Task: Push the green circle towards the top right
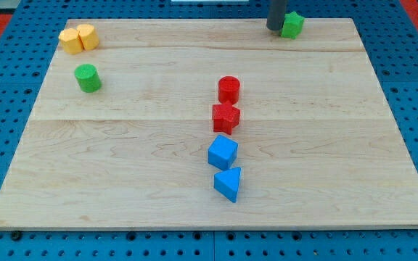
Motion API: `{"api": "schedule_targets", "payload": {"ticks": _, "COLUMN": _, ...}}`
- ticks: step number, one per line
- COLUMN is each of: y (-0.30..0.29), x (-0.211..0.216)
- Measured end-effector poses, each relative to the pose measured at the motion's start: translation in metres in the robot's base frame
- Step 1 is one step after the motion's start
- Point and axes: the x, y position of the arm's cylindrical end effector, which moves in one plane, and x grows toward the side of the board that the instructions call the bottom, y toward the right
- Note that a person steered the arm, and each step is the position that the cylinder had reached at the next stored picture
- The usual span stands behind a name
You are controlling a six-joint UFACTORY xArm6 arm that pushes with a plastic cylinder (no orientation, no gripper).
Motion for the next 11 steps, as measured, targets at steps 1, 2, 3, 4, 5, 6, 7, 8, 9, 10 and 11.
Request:
{"api": "schedule_targets", "payload": {"ticks": 1, "y": -0.065, "x": 0.084}}
{"api": "schedule_targets", "payload": {"ticks": 2, "y": -0.143, "x": 0.124}}
{"api": "schedule_targets", "payload": {"ticks": 3, "y": -0.232, "x": 0.162}}
{"api": "schedule_targets", "payload": {"ticks": 4, "y": -0.322, "x": 0.210}}
{"api": "schedule_targets", "payload": {"ticks": 5, "y": -0.355, "x": 0.179}}
{"api": "schedule_targets", "payload": {"ticks": 6, "y": -0.365, "x": 0.141}}
{"api": "schedule_targets", "payload": {"ticks": 7, "y": -0.313, "x": 0.123}}
{"api": "schedule_targets", "payload": {"ticks": 8, "y": -0.246, "x": 0.099}}
{"api": "schedule_targets", "payload": {"ticks": 9, "y": -0.231, "x": 0.074}}
{"api": "schedule_targets", "payload": {"ticks": 10, "y": -0.211, "x": 0.044}}
{"api": "schedule_targets", "payload": {"ticks": 11, "y": -0.139, "x": 0.036}}
